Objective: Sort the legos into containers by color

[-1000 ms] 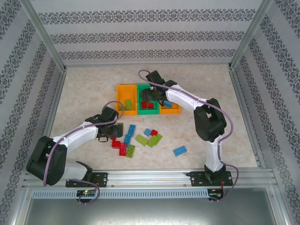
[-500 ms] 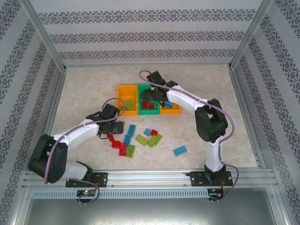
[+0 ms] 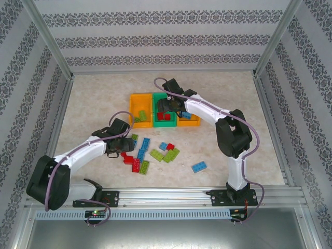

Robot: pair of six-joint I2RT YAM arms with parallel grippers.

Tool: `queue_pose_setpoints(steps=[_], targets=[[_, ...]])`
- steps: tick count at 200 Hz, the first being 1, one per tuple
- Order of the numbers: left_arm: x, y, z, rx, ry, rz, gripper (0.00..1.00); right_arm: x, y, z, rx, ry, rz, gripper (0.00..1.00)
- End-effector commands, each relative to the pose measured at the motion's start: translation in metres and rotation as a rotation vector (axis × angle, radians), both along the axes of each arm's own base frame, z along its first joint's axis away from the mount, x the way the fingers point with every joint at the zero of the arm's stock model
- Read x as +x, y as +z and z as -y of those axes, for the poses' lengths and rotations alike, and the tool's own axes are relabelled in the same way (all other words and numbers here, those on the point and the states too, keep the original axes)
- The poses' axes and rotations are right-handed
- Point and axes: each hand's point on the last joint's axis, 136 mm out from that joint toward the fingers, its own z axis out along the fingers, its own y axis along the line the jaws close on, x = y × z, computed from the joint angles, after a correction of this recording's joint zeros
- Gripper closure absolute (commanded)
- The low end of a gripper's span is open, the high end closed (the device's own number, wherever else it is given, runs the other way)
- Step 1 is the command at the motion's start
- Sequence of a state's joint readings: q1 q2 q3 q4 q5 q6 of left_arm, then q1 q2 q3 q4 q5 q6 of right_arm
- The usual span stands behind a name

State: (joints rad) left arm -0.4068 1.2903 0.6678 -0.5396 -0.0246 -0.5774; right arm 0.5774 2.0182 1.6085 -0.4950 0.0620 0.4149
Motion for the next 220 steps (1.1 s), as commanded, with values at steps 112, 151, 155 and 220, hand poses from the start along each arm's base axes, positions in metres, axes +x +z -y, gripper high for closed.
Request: queue_pose_setpoints(steps=[112, 151, 155, 220], targets=[[-0.01, -0.025, 0.004, 0.002, 0.01, -0.091, 0.65, -0.005, 0.001, 0.021, -0.007, -0.031, -0.017, 0.2], [-0.002, 0.0, 0.001, 0.008, 0.018, -0.021, 0.78, -0.007, 0.016, 0.026, 0.01, -0.042, 0.029, 0.2], [0.0, 0.003, 0.001, 0.01, 0.017, -0.013, 0.79, -0.007, 0.018, 0.027, 0.011, -0.044, 0.036, 0.2], [0.05, 0.086, 0.03, -0.086, -0.055, 0.187, 0.85, -0.027, 0.026, 0.048, -0.01, -0.064, 0.063, 0.19]])
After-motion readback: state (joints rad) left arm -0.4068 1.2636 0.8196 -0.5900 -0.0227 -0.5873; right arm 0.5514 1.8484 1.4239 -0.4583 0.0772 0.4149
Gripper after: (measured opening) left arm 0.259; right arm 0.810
